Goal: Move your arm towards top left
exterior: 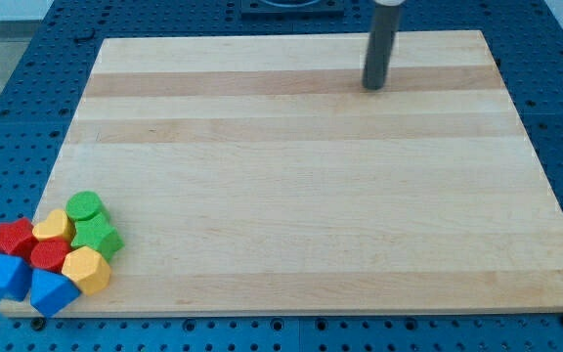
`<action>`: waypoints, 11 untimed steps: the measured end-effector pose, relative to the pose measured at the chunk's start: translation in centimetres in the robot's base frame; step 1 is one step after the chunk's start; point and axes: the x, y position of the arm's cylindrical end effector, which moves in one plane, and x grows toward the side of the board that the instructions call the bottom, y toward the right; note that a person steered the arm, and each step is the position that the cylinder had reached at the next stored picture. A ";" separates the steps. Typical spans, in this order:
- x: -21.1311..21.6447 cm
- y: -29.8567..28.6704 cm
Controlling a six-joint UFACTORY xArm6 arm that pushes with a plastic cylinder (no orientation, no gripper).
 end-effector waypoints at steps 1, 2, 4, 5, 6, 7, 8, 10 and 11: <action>0.2 -5.5; 1.3 -12.3; 4.4 -27.6; 6.3 -35.1; 7.6 -39.5; 7.8 -39.7; 7.9 -39.7; 9.3 -39.4; 12.3 -34.8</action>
